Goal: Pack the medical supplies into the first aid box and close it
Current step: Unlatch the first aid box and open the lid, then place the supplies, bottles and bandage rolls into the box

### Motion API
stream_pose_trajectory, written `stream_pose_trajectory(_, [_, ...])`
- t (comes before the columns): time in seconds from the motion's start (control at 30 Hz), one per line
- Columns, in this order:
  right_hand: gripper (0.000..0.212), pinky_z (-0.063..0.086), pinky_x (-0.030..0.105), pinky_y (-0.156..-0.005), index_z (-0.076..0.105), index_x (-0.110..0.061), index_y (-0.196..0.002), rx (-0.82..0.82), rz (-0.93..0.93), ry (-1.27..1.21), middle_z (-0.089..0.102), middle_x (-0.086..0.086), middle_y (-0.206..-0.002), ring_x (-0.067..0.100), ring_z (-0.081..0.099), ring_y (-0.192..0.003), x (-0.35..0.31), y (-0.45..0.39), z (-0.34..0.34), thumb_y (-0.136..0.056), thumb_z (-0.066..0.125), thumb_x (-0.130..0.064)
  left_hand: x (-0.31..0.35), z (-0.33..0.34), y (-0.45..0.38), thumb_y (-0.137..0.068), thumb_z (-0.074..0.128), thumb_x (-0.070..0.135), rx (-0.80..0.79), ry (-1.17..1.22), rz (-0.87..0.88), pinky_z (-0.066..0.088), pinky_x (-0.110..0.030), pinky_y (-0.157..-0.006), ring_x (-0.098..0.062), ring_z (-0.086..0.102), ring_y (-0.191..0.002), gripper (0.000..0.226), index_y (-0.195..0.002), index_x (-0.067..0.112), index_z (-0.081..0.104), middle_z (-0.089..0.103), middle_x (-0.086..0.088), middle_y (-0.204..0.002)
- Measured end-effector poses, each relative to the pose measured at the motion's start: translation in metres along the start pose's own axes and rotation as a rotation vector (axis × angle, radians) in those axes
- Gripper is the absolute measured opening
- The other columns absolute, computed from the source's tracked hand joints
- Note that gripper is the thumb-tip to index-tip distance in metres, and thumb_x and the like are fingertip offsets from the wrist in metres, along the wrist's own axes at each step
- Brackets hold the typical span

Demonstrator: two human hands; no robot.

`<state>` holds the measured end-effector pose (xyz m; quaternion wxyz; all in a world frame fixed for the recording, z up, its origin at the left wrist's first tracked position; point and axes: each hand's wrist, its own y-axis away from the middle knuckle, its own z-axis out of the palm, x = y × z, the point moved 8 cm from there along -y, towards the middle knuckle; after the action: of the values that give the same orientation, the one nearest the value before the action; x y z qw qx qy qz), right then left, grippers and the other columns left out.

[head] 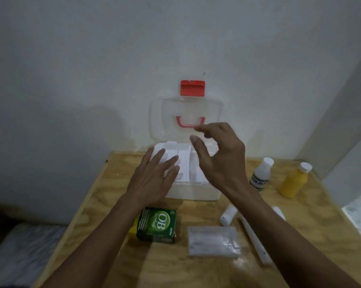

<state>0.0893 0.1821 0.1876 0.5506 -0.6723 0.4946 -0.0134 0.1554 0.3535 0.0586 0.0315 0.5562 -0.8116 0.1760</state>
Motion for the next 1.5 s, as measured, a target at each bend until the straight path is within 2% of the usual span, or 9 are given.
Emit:
stream_pose_trajectory(0.13, [0.023, 0.049, 0.019, -0.077, 0.07, -0.019, -0.109, -0.176, 0.156, -0.164, 0.066, -0.009, -0.097, 0.005, 0.061, -0.089, 0.0, 0.071, 0.007, -0.087, 0.073, -0.024, 0.001, -0.004, 0.003, -0.088, 0.006, 0.069, -0.056, 0.06, -0.048, 0.01, -0.047, -0.12, -0.018, -0.006, -0.149, 0.067, -0.145, 0.045, 0.032, 0.015, 0.002, -0.162])
stream_pose_trajectory(0.3, [0.039, 0.053, 0.021, -0.082, 0.067, -0.027, -0.119, -0.485, 0.378, -0.245, 0.068, -0.016, -0.11, -0.003, 0.061, -0.099, 0.011, 0.128, 0.043, -0.084, 0.071, -0.044, 0.003, -0.012, 0.001, -0.091, 0.025, 0.07, -0.154, 0.104, -0.086, 0.017, -0.052, -0.117, -0.015, -0.008, -0.149, 0.057, -0.142, 0.048, 0.034, 0.009, 0.007, -0.162])
stream_pose_trajectory(0.47, [0.052, 0.046, 0.004, -0.078, 0.059, -0.037, -0.125, -0.721, 0.41, -0.281, 0.062, -0.027, -0.112, -0.016, 0.056, -0.099, 0.004, 0.142, 0.062, -0.077, 0.078, -0.046, 0.006, -0.017, -0.005, -0.093, 0.029, 0.064, -0.126, 0.153, -0.092, 0.017, -0.048, -0.117, -0.016, -0.001, -0.149, 0.052, -0.139, 0.044, 0.044, 0.017, 0.004, -0.161])
stream_pose_trajectory(0.57, [0.061, 0.051, 0.013, -0.084, 0.053, -0.045, -0.128, -0.8, 0.376, -0.278, 0.062, -0.025, -0.116, -0.007, 0.058, -0.104, 0.0, 0.15, 0.07, -0.073, 0.079, -0.05, 0.004, -0.011, -0.007, -0.093, 0.021, 0.063, -0.094, 0.123, -0.071, 0.015, -0.048, -0.118, -0.019, 0.0, -0.149, 0.055, -0.141, 0.044, 0.041, 0.022, 0.002, -0.16])
stream_pose_trajectory(0.67, [0.072, 0.053, 0.027, -0.088, 0.046, -0.045, -0.134, -0.808, 0.325, -0.161, 0.062, -0.02, -0.123, -0.002, 0.057, -0.105, 0.0, 0.155, 0.076, -0.07, 0.074, -0.062, 0.001, -0.008, -0.007, -0.091, 0.016, 0.061, -0.062, 0.105, -0.056, 0.012, -0.046, -0.119, -0.021, 0.0, -0.149, 0.058, -0.141, 0.044, 0.04, 0.025, 0.0, -0.159])
stream_pose_trajectory(0.9, [0.071, 0.051, 0.032, -0.09, 0.042, -0.047, -0.137, -0.768, 0.28, -0.101, 0.06, -0.021, -0.125, -0.002, 0.055, -0.106, -0.008, 0.152, 0.072, -0.073, 0.07, -0.064, 0.0, -0.005, -0.008, -0.092, 0.02, 0.056, -0.065, 0.102, -0.037, 0.005, -0.04, -0.12, -0.021, -0.001, -0.149, 0.056, -0.143, 0.043, 0.04, 0.026, -0.002, -0.159])
stream_pose_trajectory(1.1, [0.061, 0.041, 0.011, -0.086, 0.046, -0.045, -0.127, -0.777, 0.283, -0.061, 0.051, -0.028, -0.115, -0.007, 0.048, -0.105, -0.01, 0.131, 0.015, -0.075, 0.076, -0.053, -0.007, 0.003, -0.012, -0.09, 0.015, 0.061, -0.039, 0.083, -0.016, 0.008, -0.043, -0.121, -0.02, 0.004, -0.15, 0.059, -0.142, 0.045, 0.039, 0.029, -0.001, -0.158])
stream_pose_trajectory(1.3, [0.066, 0.054, 0.026, -0.085, 0.056, -0.038, -0.124, -0.643, 0.32, 0.006, 0.065, -0.021, -0.112, -0.003, 0.06, -0.104, 0.02, 0.07, -0.065, -0.065, 0.076, -0.064, 0.0, -0.001, -0.015, -0.092, 0.008, 0.057, -0.001, 0.024, 0.084, 0.006, -0.043, -0.12, -0.02, 0.018, -0.148, 0.064, -0.143, 0.037, 0.041, 0.04, -0.009, -0.152])
stream_pose_trajectory(1.5, [0.067, 0.053, 0.034, -0.09, 0.056, -0.026, -0.13, -0.539, 0.281, 0.19, 0.065, -0.007, -0.119, 0.011, 0.06, -0.104, 0.056, -0.001, -0.076, -0.072, 0.077, -0.052, 0.0, -0.005, -0.012, -0.093, 0.016, 0.056, 0.023, 0.055, 0.065, 0.002, -0.04, -0.121, -0.022, 0.012, -0.149, 0.059, -0.142, 0.038, 0.043, 0.037, -0.01, -0.153])
